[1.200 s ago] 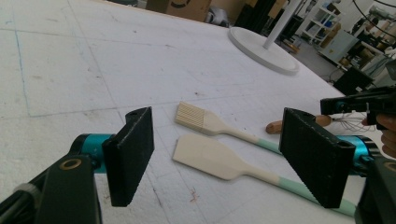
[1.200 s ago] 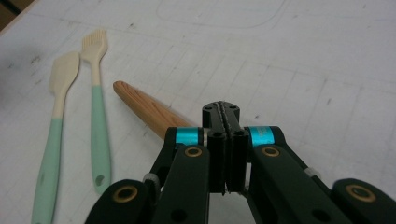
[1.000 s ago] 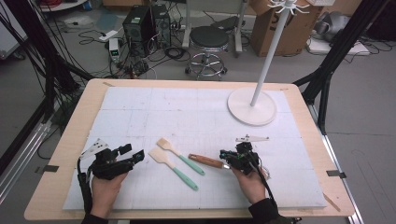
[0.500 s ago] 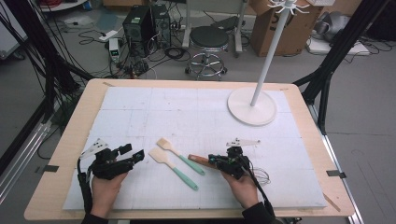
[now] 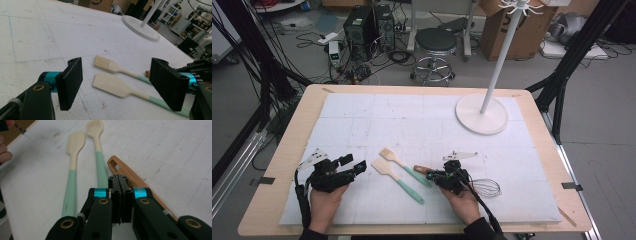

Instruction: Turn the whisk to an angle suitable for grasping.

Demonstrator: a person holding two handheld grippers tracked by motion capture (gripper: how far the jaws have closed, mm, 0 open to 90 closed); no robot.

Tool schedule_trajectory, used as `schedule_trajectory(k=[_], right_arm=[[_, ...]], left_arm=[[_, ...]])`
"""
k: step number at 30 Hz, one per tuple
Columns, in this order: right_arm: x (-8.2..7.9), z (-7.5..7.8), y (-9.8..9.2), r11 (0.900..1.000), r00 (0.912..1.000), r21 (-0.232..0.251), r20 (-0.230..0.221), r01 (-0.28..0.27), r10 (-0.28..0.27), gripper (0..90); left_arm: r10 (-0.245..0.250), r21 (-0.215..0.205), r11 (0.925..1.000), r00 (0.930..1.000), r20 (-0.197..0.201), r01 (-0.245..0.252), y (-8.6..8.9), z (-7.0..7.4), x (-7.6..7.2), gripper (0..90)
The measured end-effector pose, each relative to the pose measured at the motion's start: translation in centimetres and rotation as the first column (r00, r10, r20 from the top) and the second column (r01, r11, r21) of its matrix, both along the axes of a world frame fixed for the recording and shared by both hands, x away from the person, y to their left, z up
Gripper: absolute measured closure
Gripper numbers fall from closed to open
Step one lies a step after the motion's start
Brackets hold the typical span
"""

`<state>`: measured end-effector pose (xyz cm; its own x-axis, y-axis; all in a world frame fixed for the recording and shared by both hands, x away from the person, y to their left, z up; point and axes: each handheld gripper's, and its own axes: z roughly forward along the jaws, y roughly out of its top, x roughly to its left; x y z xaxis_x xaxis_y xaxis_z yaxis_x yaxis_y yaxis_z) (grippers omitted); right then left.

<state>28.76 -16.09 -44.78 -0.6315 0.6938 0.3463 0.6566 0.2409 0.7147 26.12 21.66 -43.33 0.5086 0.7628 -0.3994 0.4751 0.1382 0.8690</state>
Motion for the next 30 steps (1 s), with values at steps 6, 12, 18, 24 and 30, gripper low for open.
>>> schedule_trajectory(k=[6, 12, 18, 24, 30], right_arm=[[-0.3, -0.3, 1.3, 0.999, 0.9992, -0.031, 0.009, -0.038, 0.038, 90.0], [0.0, -0.3, 1.9, 0.999, 0.999, -0.038, 0.03, -0.031, 0.032, 90.0], [0.7, -0.3, 2.0, 1.0, 0.9994, -0.026, 0.035, -0.007, 0.008, 90.0], [0.6, -0.4, 2.5, 0.999, 0.9987, -0.031, 0.031, -0.04, 0.041, 90.0], [0.5, -0.4, 3.2, 0.998, 0.998, -0.036, 0.034, -0.052, 0.053, 90.0]], left_arm=[[0.001, 0.0, 1.0, 1.0, -0.001, -0.001, -0.1, 0.0, 0.0, 27.8], [-0.002, 0.003, 1.0, 1.0, -0.002, 0.002, -0.1, 0.0, 0.0, 28.0], [0.002, 0.004, 1.0, 1.0, -0.001, -0.002, 0.0, 0.0, 0.0, 28.2], [-0.005, 0.007, 1.0, 1.0, -0.002, 0.005, -0.1, 0.0, 0.0, 28.6], [-0.001, 0.006, 1.0, 1.0, -0.004, 0.001, -0.1, 0.0, 0.1, 28.8]])
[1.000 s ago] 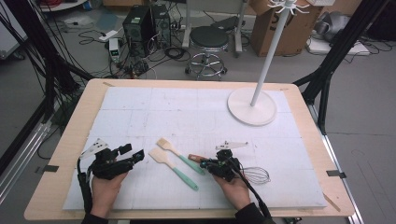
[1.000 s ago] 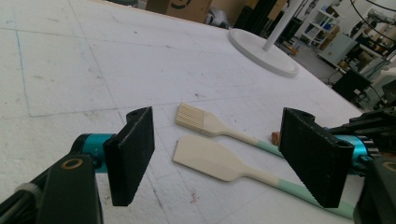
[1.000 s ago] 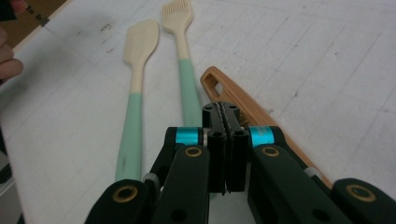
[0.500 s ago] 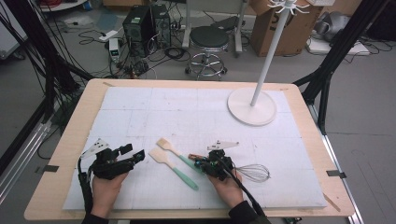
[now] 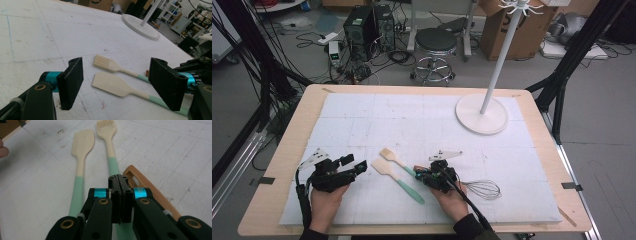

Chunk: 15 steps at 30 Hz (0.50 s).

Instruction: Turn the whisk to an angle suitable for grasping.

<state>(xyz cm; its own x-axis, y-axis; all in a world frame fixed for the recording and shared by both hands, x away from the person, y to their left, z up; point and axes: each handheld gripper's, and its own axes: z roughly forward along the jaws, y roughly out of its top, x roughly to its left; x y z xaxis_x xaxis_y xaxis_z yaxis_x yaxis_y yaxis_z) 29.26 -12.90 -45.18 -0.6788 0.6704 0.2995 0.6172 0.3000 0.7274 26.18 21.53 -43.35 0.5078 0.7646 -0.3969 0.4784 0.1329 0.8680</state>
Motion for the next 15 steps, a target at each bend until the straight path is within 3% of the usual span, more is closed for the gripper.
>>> schedule_trajectory(k=[2, 6, 15], right_arm=[[-0.1, 0.1, 0.2, 1.0, 0.9997, -0.028, 0.023, 0.0, 0.0, 90.0], [-0.2, 0.4, 1.1, 0.99, 0.9949, -0.137, 0.1, 0.027, -0.014, 90.0], [0.7, 0.2, 1.5, 0.988, 0.993, -0.147, 0.115, 0.042, -0.025, 90.0]], left_arm=[[-0.002, 0.001, 1.0, 1.0, 0.001, 0.002, 0.0, 0.0, 0.0, 28.9], [-0.004, 0.0, 1.0, 1.0, 0.002, 0.004, -0.1, 0.0, 0.0, 29.0], [0.001, -0.002, 1.0, 1.0, 0.003, -0.001, 0.1, 0.0, -0.1, 29.1]])
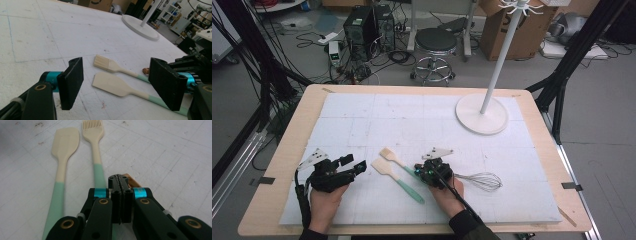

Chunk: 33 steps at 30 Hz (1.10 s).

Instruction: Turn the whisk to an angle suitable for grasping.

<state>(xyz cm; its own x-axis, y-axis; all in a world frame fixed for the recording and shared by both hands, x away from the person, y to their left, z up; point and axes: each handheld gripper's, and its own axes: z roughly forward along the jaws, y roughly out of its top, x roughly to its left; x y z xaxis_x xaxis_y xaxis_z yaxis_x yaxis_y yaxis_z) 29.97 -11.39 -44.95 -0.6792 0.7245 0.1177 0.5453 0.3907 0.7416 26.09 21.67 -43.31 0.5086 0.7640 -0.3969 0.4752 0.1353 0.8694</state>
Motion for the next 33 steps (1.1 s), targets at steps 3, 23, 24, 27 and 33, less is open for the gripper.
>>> schedule_trajectory(k=[3, 23, 24, 27, 33], right_arm=[[0.2, 0.0, 0.1, 1.0, 1.0, 0.007, -0.002, 0.004, -0.004, 90.0], [0.3, -0.3, 0.8, 0.994, 0.9933, -0.085, 0.099, 0.067, -0.059, 90.0], [0.3, -0.3, 0.7, 0.994, 0.9925, -0.089, 0.107, 0.07, -0.06, 90.0], [0.5, -0.4, 0.6, 0.99, 0.9891, -0.098, 0.118, 0.099, -0.087, 90.0], [1.3, -0.4, 0.0, 0.986, 0.985, -0.097, 0.124, 0.132, -0.119, 90.0]], left_arm=[[-0.003, -0.003, 1.0, 1.0, 0.001, 0.003, -0.1, 0.0, 0.0, 29.1], [-0.003, 0.002, 1.0, 1.0, 0.0, 0.003, 0.0, 0.0, -0.1, 30.0], [-0.003, 0.004, 1.0, 1.0, -0.002, 0.003, 0.0, 0.0, -0.1, 30.0], [-0.002, 0.0, 1.0, 1.0, -0.001, 0.002, 0.0, 0.0, -0.1, 30.0], [-0.003, -0.001, 1.0, 1.0, -0.003, 0.003, 0.0, 0.0, -0.1, 30.2]])
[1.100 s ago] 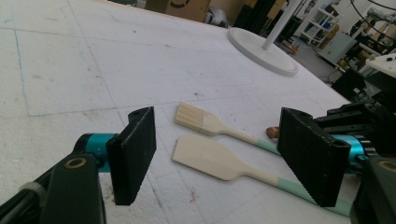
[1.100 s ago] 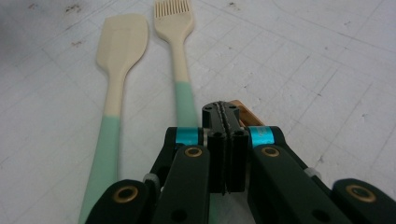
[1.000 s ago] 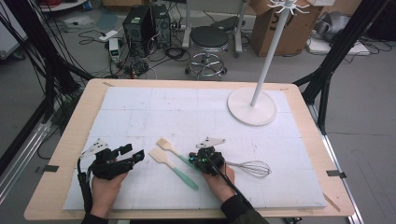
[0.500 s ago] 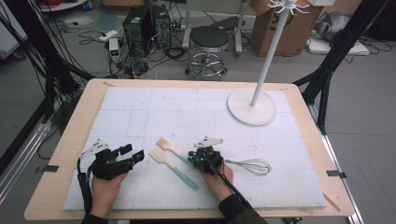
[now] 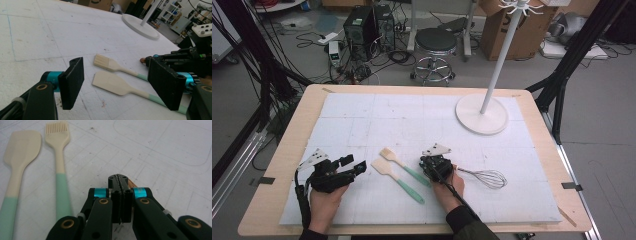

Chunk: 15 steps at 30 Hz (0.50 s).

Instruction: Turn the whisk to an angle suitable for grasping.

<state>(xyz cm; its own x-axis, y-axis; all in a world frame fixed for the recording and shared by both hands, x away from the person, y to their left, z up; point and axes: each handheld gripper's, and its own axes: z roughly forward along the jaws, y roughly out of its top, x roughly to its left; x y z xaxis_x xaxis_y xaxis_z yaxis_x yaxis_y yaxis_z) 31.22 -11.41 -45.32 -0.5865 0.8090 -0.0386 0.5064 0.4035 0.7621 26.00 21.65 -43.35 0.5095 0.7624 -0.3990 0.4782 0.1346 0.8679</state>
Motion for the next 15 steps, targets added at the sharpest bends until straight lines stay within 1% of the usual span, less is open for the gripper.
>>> schedule_trajectory(k=[3, 9, 14, 15], right_arm=[[0.3, 0.0, -0.4, 1.0, 0.9999, 0.014, -0.007, 0.014, -0.014, 90.0], [1.4, 0.1, -1.4, 0.994, 0.9977, 0.091, -0.044, 0.056, -0.052, 90.0], [1.8, 0.1, -2.0, 0.991, 0.9964, 0.112, -0.058, 0.068, -0.062, 90.0], [1.9, 0.1, -2.1, 0.989, 0.9955, 0.127, -0.065, 0.077, -0.069, 90.0]], left_arm=[[-0.002, 0.003, 1.0, 1.0, 0.0, 0.002, 0.0, 0.0, 0.0, 30.2], [0.0, 0.001, 1.0, 1.0, 0.003, 0.0, 0.0, 0.0, 0.0, 30.2], [0.0, 0.003, 1.0, 1.0, 0.001, 0.0, 0.1, 0.0, -0.1, 30.2], [0.001, 0.002, 1.0, 1.0, 0.001, -0.001, 0.1, 0.0, -0.1, 30.2]])
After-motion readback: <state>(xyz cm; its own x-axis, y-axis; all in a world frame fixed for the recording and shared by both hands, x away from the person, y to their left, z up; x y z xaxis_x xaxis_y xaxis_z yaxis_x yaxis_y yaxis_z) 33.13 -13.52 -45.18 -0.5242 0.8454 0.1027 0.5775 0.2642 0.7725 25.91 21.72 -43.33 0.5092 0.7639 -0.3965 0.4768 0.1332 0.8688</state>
